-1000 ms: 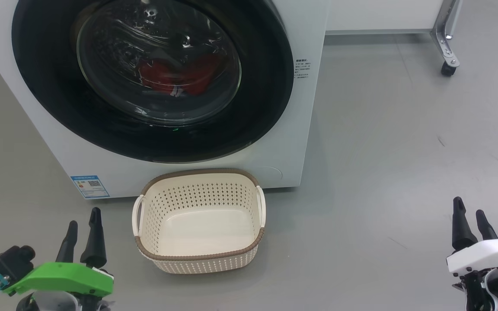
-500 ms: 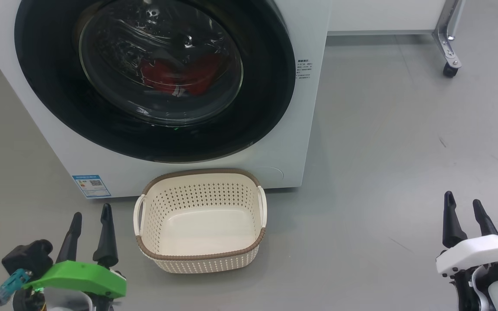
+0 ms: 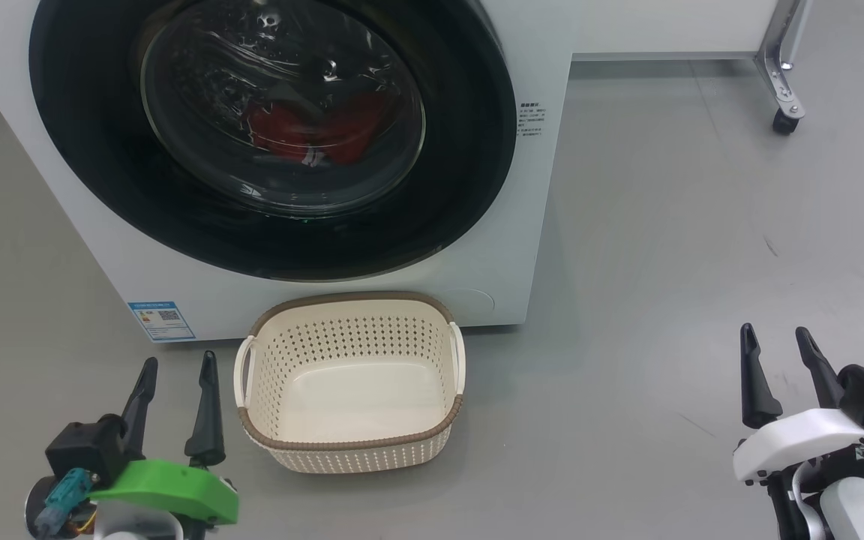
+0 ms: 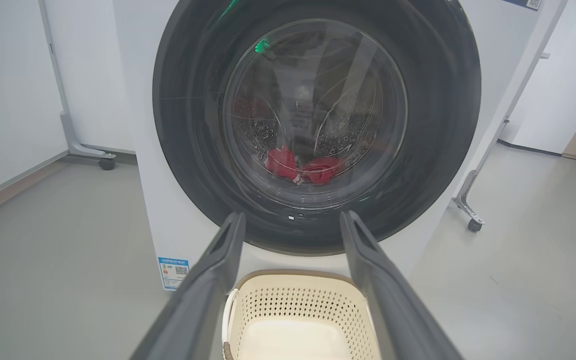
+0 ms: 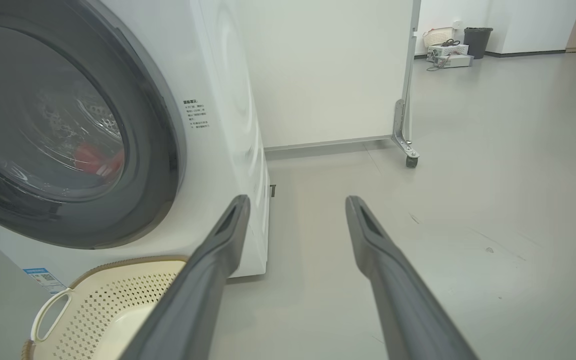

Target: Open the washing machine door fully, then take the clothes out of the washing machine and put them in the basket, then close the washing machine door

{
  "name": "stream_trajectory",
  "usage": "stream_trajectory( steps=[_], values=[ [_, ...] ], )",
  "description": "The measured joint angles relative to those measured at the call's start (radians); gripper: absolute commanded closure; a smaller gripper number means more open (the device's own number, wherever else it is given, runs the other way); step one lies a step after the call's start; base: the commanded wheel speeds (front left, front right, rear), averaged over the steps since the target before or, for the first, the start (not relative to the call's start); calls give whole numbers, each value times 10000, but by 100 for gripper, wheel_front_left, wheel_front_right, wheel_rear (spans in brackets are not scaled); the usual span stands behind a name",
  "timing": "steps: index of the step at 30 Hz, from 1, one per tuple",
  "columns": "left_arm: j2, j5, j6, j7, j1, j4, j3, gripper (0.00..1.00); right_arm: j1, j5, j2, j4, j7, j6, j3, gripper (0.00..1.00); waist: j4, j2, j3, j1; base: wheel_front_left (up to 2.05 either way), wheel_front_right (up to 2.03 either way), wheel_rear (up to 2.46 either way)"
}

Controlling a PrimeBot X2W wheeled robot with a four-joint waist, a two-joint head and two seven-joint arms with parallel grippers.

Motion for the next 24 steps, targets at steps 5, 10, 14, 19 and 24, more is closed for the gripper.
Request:
stream_trajectory(
  steps=[5, 10, 14, 19, 24],
  values=[
    [-29, 663, 19, -148, 0, -10, -82, 0, -60, -581, -40, 0, -163, 0, 163, 0, 21, 0, 4, 0, 0, 0, 0],
    [-58, 1225, 36, -324, 0, 12, -109, 0, -125, -1141, -105, 2, -314, -8, 257, 0, 35, 0, 0, 0, 0, 0, 0],
    [-79, 1325, 36, -324, 0, 82, -92, 0, -171, -1191, -105, 8, -316, -13, 251, 0, 33, 0, -2, 0, 0, 0, 0],
    [-121, 1325, 36, -324, 0, 167, -58, 0, -171, -1191, -96, 44, -316, -13, 184, 0, 25, 0, -6, 0, 0, 0, 0],
    [-142, 1388, 36, -324, 0, 232, -10, 0, -171, -1191, -54, 73, -316, 0, 127, 0, 18, 0, -6, 0, 0, 0, 0]
  ],
)
